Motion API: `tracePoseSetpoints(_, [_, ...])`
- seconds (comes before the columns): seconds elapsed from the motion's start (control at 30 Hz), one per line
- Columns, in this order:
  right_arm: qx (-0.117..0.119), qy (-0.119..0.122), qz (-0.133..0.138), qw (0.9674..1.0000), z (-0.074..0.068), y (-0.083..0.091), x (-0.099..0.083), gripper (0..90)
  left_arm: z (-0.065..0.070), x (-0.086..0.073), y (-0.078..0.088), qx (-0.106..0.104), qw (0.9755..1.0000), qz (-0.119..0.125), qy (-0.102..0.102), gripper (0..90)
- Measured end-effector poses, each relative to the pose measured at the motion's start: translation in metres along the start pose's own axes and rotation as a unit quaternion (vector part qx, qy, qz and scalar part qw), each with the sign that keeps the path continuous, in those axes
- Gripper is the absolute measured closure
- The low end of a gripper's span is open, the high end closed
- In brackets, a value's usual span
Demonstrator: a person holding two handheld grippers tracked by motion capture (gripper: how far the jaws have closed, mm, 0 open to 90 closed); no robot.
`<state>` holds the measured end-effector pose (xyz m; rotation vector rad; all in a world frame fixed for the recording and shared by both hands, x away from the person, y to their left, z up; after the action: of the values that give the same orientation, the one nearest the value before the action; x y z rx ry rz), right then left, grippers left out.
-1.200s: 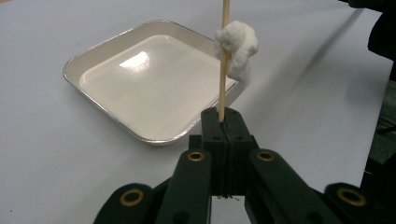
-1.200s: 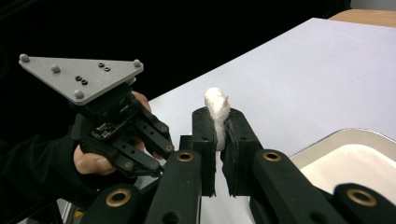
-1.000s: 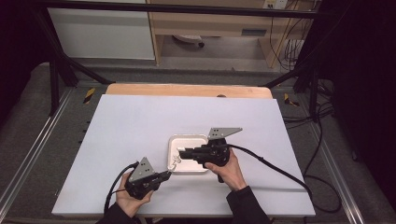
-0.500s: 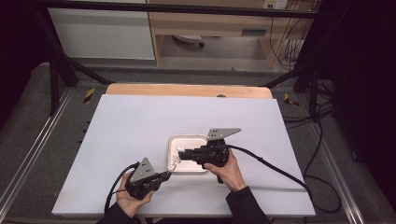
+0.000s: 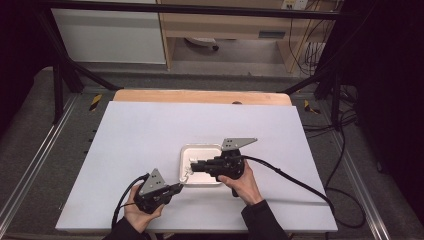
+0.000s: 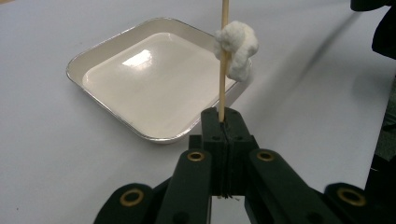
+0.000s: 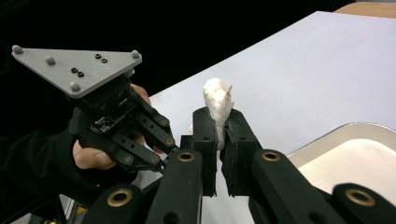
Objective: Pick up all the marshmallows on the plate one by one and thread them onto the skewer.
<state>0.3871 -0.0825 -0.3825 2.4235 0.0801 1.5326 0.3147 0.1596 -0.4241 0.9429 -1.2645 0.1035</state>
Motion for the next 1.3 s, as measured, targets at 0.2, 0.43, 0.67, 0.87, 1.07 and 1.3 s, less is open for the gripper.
tracePoseSetpoints(0.2, [-0.007,0.004,-0.004,1.0000,0.000,0.002,0.000,83.7,-0.001,0.001,-0.002,-0.006,1.0000,0.001,-0.002,89.1])
tracePoseSetpoints(0.43, [-0.031,0.017,0.005,0.9993,-0.002,0.006,0.002,67.4,-0.002,0.001,-0.001,-0.006,0.9999,0.014,0.004,89.0])
tracePoseSetpoints(0.67, [-0.063,0.025,0.021,0.9975,-0.002,0.019,0.003,43.1,-0.006,0.000,0.001,-0.001,0.9998,0.018,0.011,89.0])
tracePoseSetpoints(0.87, [-0.109,0.023,0.006,0.9937,0.006,0.030,-0.007,24.7,-0.008,0.000,0.001,0.002,0.9996,0.020,0.019,89.0])
tracePoseSetpoints(1.07, [-0.145,0.026,-0.025,0.9888,0.014,0.038,-0.019,9.5,-0.011,0.001,0.003,0.003,0.9995,0.019,0.025,88.9])
tracePoseSetpoints(1.3, [-0.185,0.013,-0.059,0.9809,0.025,0.057,-0.039,4.1,-0.015,0.003,0.002,0.000,0.9993,0.019,0.034,88.9])
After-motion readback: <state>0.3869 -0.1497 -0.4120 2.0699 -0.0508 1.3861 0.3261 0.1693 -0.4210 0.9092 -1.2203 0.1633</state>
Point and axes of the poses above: each handheld gripper's, and its own axes: y roughly backward along the jaws, x roughly out of its top, z roughly to its right, the point moved 1 cm from there along -y, roughly forward along the jaws, and after that the axes turned 4 degrees about x, right-handed, at the moved point
